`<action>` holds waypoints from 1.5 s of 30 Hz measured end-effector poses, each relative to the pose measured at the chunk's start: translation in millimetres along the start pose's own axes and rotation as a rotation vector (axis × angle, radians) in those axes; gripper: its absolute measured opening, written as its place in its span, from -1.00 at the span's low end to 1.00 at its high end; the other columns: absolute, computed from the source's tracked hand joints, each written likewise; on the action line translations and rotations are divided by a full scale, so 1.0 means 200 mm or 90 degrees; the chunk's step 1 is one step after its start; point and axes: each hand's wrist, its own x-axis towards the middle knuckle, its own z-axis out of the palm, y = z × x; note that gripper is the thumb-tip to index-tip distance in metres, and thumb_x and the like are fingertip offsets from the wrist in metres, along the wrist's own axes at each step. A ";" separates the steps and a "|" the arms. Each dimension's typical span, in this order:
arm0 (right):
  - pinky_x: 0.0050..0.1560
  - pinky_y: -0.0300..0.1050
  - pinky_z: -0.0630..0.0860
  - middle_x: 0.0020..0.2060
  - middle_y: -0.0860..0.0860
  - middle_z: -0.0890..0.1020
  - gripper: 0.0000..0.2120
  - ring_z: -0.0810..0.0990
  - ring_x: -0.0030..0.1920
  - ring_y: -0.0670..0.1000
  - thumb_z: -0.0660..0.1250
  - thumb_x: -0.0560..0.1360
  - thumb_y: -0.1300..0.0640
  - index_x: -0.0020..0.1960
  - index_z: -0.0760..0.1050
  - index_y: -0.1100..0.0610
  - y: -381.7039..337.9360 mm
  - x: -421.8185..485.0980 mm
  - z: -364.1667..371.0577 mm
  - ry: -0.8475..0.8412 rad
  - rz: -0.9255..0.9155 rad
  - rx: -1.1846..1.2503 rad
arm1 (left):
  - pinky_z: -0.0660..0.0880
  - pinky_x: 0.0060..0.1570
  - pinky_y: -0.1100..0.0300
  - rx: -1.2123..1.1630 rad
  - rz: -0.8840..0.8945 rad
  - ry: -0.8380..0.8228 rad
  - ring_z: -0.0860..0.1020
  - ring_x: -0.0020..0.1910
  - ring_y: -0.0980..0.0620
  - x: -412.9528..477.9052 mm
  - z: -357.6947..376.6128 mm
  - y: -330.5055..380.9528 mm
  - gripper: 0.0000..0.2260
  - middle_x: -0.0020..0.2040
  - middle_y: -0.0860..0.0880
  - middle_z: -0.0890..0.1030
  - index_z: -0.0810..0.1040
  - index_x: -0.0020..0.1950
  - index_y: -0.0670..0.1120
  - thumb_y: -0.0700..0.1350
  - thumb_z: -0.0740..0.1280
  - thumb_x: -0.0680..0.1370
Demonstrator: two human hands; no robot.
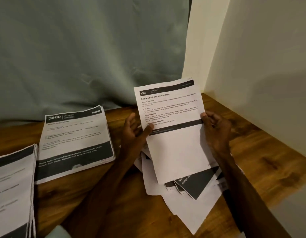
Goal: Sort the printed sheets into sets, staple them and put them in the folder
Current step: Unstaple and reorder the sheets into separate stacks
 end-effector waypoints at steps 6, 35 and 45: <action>-0.03 -0.34 0.61 0.04 0.06 0.71 -0.80 0.69 -0.03 -0.16 0.38 0.58 0.17 0.16 0.63 0.25 0.02 -0.01 0.02 0.009 0.011 0.004 | 0.64 -0.12 0.25 0.006 -0.005 -0.040 0.71 0.00 0.12 -0.01 0.00 0.01 -0.65 0.14 0.08 0.66 0.49 0.39 -0.15 -0.22 0.38 0.60; -0.33 -0.07 0.61 -0.08 0.09 0.73 -0.59 0.70 -0.19 0.14 0.11 0.70 -0.08 0.09 0.61 0.18 -0.02 0.00 -0.07 -0.034 0.145 0.146 | 0.62 0.09 0.16 -0.104 -0.073 0.057 0.69 0.07 0.05 0.09 -0.25 0.11 -0.76 0.12 -0.07 0.71 0.60 0.26 -0.14 -0.29 0.34 0.61; 0.04 -0.06 0.60 0.12 -0.03 0.65 -0.74 0.60 0.10 -0.02 0.43 0.55 -0.01 0.18 0.59 0.07 0.09 -0.02 -0.02 -0.202 0.034 -0.276 | 0.48 0.32 -0.16 -0.277 -0.145 0.058 0.58 0.28 -0.21 0.11 -0.39 0.15 -0.65 0.31 -0.17 0.62 0.57 0.35 -0.07 -0.15 0.33 0.56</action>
